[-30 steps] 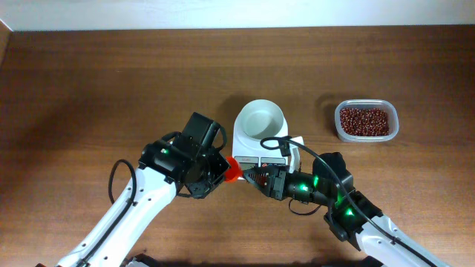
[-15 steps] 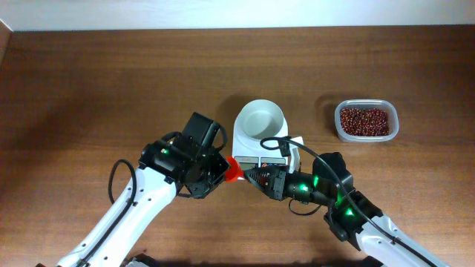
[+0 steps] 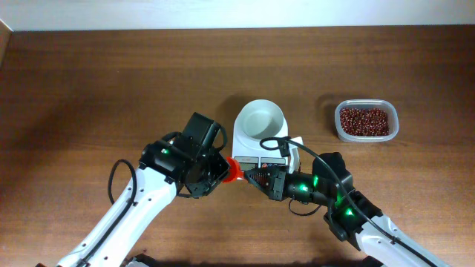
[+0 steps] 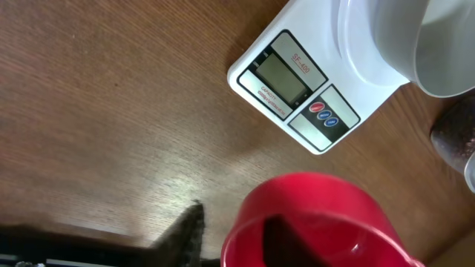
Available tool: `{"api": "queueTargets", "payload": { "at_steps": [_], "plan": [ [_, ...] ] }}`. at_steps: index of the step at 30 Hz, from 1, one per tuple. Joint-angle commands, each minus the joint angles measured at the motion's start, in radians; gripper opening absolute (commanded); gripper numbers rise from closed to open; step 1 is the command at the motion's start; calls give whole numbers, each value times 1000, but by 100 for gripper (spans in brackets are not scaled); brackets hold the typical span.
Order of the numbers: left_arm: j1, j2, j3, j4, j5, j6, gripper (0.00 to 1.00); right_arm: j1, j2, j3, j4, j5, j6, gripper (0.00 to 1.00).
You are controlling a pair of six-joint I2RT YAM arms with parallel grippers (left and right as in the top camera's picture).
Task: Scoop and weigh 50g on scale
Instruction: 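Grasp the scoop handle with the right gripper, release left gripper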
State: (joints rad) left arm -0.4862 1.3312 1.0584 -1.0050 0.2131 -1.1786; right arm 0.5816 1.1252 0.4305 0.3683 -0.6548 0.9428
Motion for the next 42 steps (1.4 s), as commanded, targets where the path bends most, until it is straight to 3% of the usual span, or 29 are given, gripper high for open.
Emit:
{"api": "queueTargets", "payload": {
  "at_steps": [1,11,17,28,42],
  "plan": [
    [-5,5,2,1,-11,6,59,7,1,18,3,-15,-8,4],
    [-5,5,2,-2,-38,6,99,7,1,18,-65,13,-65,4],
    [-4,5,2,-10,-84,7,99,6,0,18,-87,29,-76,4],
    [-4,5,2,-14,-234,33,99,6,0,18,-302,89,-76,4],
    [-4,5,2,-14,-237,33,99,6,-6,18,-438,-23,-150,4]
  ]
}}
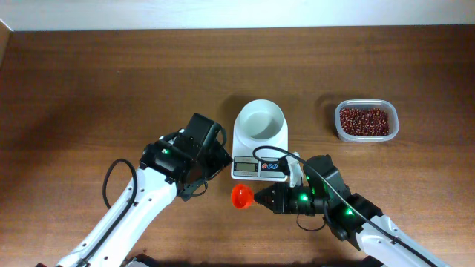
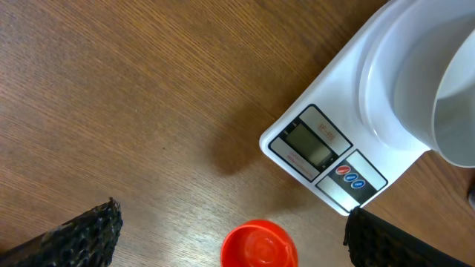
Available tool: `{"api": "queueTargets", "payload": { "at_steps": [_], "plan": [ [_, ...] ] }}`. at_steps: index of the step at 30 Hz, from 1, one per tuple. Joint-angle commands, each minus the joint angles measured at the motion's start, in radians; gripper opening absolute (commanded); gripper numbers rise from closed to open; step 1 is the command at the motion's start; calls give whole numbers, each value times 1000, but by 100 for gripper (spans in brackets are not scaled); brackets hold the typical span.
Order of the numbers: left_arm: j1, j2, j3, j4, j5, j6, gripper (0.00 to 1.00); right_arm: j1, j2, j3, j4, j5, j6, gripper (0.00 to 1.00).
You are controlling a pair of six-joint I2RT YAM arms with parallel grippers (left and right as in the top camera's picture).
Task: Scoop and weigh 50g on scale
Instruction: 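Grasp the scoop handle with the right gripper, release left gripper, then carry the red scoop with the right gripper toward the bean tub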
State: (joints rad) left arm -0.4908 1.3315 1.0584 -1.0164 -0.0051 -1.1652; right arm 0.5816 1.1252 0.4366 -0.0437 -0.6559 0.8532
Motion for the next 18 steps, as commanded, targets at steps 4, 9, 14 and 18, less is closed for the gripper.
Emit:
{"api": "queueTargets", "payload": {
  "at_steps": [4,9,14,18],
  "plan": [
    [1,5,2,-3,-19,19,99,5,-6,12,-54,-20,-108,4],
    [1,5,2,-2,-19,19,99,-67,-18,13,-126,-22,-139,4],
    [1,5,2,-2,-19,19,99,-196,-55,13,-254,-53,-212,4],
    [1,5,2,5,-22,19,99,-267,-113,13,-327,-60,-253,4]
  ]
}}
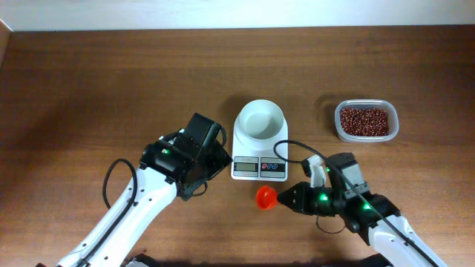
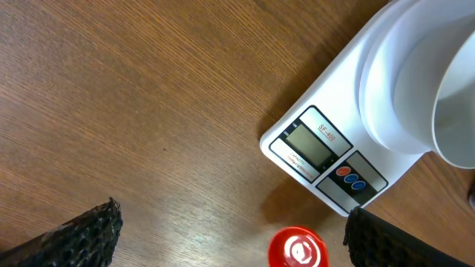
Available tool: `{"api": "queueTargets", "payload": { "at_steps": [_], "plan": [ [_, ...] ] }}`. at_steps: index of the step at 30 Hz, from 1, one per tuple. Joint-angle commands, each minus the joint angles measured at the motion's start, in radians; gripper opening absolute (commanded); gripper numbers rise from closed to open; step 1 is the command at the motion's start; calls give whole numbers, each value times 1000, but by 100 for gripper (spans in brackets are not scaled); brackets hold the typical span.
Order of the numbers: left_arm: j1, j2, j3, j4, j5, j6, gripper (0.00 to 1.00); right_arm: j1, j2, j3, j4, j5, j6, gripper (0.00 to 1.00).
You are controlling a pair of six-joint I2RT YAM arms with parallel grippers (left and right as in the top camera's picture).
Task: Scoop and weigh 50g on scale
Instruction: 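Carry the red scoop with the right gripper toward the bean tub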
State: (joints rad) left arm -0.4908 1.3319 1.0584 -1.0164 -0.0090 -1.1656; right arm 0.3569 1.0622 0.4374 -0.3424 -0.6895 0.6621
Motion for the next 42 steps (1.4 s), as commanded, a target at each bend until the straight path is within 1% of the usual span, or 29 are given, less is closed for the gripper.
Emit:
{"api": "queueTargets", "payload": {
  "at_steps": [1,5,13,16,18,21,24,31,32,37,39,42],
  "plan": [
    [1,4,2,6,-18,19,99,-60,-72,12,-48,-26,-64,4],
    [1,4,2,9,-18,19,99,-97,-157,12,-96,-40,-64,4],
    [1,4,2,9,-18,19,99,-98,-320,12,-100,-53,-59,4],
    [1,4,2,9,-18,19,99,-98,-384,12,-82,-52,0,4],
    [1,4,2,9,-18,20,99,-98,-415,14,-23,-59,55,4],
    [1,4,2,8,-18,20,99,-98,-439,14,74,-64,129,4],
    [1,4,2,6,-18,20,99,-98,-443,14,151,-63,160,4],
    [1,4,2,5,-18,20,99,-105,-443,14,179,-60,203,4],
    [1,4,2,5,-18,20,99,-112,-443,14,179,-60,221,4],
    [1,4,2,5,-18,20,99,-188,-443,14,202,-69,406,4],
    [1,4,2,2,-18,20,99,-211,-443,14,222,-88,434,4],
    [1,4,2,-6,-18,20,99,-252,-443,14,287,-166,439,4]
  ]
}}
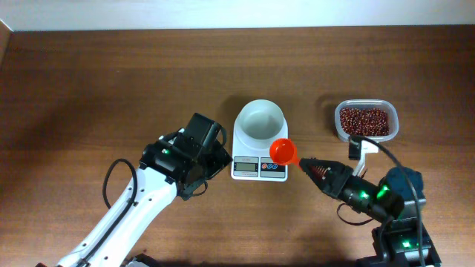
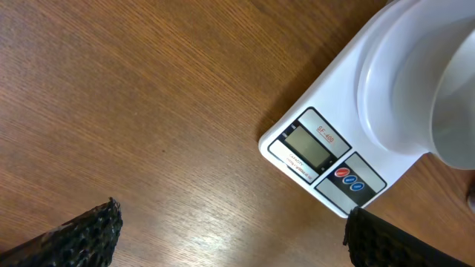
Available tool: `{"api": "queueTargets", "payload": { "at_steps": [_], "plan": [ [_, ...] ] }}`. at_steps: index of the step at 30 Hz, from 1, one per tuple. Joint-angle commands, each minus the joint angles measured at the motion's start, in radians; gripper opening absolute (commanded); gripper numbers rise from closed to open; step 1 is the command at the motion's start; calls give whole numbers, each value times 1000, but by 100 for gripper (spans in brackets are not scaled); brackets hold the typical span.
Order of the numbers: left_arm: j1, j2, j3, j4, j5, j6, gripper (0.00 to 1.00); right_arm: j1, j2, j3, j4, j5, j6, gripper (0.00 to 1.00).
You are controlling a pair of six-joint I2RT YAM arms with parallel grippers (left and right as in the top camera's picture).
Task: Scoop and weigh 50g on scale
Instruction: 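Carry the red scoop with the right gripper toward the bean tub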
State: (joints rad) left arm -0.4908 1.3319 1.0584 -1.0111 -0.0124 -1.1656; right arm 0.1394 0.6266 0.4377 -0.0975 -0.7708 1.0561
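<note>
The red scoop (image 1: 282, 151) hangs over the front right corner of the white scale (image 1: 259, 168), with its cup toward the white bowl (image 1: 260, 120) on the scale. My right gripper (image 1: 315, 173) is shut on the scoop's handle. The scoop looks empty. A clear tub of red beans (image 1: 365, 121) stands to the right of the scale. My left gripper (image 1: 214, 162) rests just left of the scale, open. In the left wrist view its fingers (image 2: 78, 236) stand wide apart over bare wood, with the scale's display (image 2: 312, 148) and bowl (image 2: 423, 81) ahead.
The brown wooden table (image 1: 111, 81) stretches left and behind the scale. A pale wall edge runs along the far side. My right arm's body (image 1: 390, 204) lies in front of the bean tub.
My right gripper has carried the red scoop from the table in front of the scale to over the scale's front right corner. The scoop has left the left wrist view. The left arm has not moved.
Both grippers met at the red scoop, which sat between my left fingers in front of the scale. Then my left gripper stood open and the right one held the scoop. The scoop was further right at the following moment, and now it is beside the bowl.
</note>
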Motion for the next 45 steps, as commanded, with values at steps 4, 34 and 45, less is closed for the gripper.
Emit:
{"api": "queueTargets", "payload": {
  "at_steps": [4,34,45],
  "plan": [
    [1,4,2,-14,-10,19,91,-85,-7,13,68,-153,45,4],
    [-443,157,2,263,-458,483,0,-206,-7,13,56,-232,14,4],
    [-443,321,2,346,-458,483,0,-206,-6,13,50,-238,-13,4]
  ]
}}
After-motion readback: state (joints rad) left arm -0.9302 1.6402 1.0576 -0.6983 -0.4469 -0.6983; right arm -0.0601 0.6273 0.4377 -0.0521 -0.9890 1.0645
